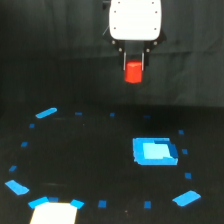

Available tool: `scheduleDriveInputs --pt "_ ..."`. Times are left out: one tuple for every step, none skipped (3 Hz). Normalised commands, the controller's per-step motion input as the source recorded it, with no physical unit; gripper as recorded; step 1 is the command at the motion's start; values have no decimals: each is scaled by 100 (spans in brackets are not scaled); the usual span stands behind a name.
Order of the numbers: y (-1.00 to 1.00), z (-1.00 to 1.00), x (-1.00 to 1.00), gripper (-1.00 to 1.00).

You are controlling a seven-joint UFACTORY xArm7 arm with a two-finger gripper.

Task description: Pick up the red object from the table

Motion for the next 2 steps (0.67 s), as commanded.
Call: scheduleDriveInputs --pt "-8 77 -1 -100" --pt "-4 45 4 -100"
